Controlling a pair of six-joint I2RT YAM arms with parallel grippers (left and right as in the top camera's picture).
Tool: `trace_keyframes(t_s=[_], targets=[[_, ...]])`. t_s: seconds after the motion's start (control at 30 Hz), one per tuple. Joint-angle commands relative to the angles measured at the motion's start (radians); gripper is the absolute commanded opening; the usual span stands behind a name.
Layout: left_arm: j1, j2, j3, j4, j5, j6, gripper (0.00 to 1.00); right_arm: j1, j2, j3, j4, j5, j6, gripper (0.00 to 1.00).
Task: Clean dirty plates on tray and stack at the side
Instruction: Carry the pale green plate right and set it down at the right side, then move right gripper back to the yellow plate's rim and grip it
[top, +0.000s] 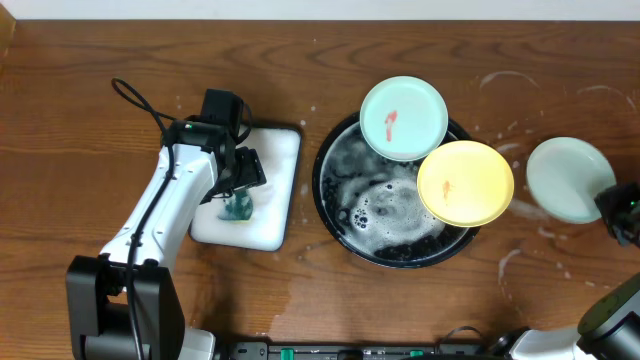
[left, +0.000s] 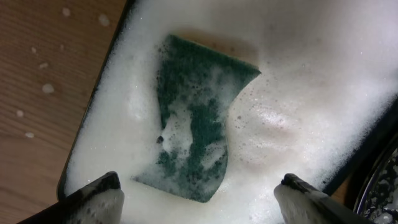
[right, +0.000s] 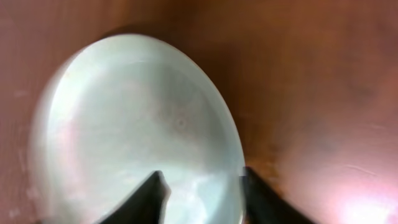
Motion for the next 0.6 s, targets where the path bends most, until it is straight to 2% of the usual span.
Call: trace_keyframes(t_s=[0.0, 0.1, 0.23, 0.3, 0.33, 0.4, 0.57], targets=[[0.002, 0.003, -0.001, -0.003, -0.020, 0.006, 0.82, 0.030, -0.075, 0.016, 0.015, -0.207, -0.064, 0.52], [0.002, 0.003, -0.001, -0.003, -0.020, 0.006, 0.82, 0.069, -0.145, 0.016, -0.012, -0.288, -0.077, 0.55], [0.002, 0.003, -0.001, -0.003, -0.020, 0.006, 0.82, 0.179, -0.210, 0.016, -0.142, -0.254, -0.143, 0.54], [0.002, 0.003, -0.001, -0.003, -0.020, 0.006, 0.82, 0.292, -0.215, 0.016, -0.229, -0.125, -0.162, 0.52], [0.002, 0.003, -0.001, -0.003, -0.020, 0.006, 0.82, 0.383, -0.210, 0.015, -0.272, 0.038, -0.161, 0.51], [0.002, 0.003, -0.001, -0.003, -0.020, 0.006, 0.82, 0.473, -0.201, 0.014, -0.285, 0.204, -0.162, 0.48], [0.002, 0.003, -0.001, -0.003, -0.020, 0.006, 0.82, 0.624, -0.176, 0.014, -0.281, 0.422, -0.180, 0.44]])
